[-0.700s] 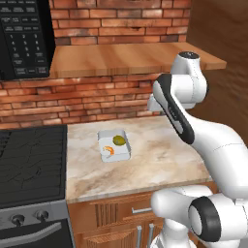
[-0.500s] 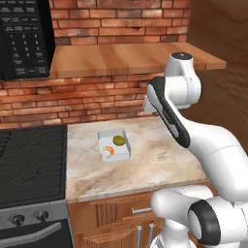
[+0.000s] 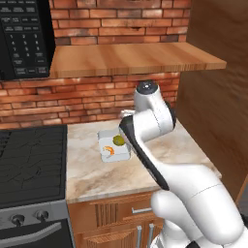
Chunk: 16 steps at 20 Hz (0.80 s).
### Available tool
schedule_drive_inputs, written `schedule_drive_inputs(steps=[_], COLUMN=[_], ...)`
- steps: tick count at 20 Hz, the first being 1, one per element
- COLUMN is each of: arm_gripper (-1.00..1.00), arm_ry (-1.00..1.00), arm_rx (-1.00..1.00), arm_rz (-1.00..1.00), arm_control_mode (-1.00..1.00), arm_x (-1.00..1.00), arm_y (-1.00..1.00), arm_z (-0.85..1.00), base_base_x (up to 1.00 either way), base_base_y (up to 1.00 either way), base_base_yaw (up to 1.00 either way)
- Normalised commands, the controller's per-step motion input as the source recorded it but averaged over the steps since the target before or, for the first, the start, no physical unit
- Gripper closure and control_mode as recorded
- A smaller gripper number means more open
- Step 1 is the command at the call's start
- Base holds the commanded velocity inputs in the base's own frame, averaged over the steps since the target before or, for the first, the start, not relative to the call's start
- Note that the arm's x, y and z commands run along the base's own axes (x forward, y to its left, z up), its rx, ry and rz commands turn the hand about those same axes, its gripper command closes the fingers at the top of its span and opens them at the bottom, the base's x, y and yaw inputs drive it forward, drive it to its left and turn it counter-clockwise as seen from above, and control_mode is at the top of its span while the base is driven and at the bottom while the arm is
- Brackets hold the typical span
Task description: Place the tupperware on the top shelf of the fridge. Make space for the tupperware among the existing items by rearranging them on the shelves if needed. Close the fridge door when finished.
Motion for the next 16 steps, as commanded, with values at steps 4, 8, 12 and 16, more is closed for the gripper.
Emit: schedule_drive_inputs(steps=[4, 8, 12, 16], arm_gripper=[-1.0, -1.0, -1.0, -1.0], arm_ry=[0.0, 0.08, 0.2, 0.33], arm_rx=[0.23, 0.31, 0.24, 0.09], arm_rz=[-0.5, -0.39, -0.24, -0.02], arm_control_mode=[-1.0, -1.0, -1.0, -1.0], arm_x=[-0.17, -0.06, 0.12, 0.5], arm_y=[0.3, 0.17, 0.14, 0.11], arm_z=[-0.38, -0.34, -0.3, -0.26], base_base_x=[0.0, 0.0, 0.0, 0.0], base_base_y=[0.0, 0.0, 0.0, 0.0], base_base_yaw=[0.0, 0.0, 0.0, 0.0])
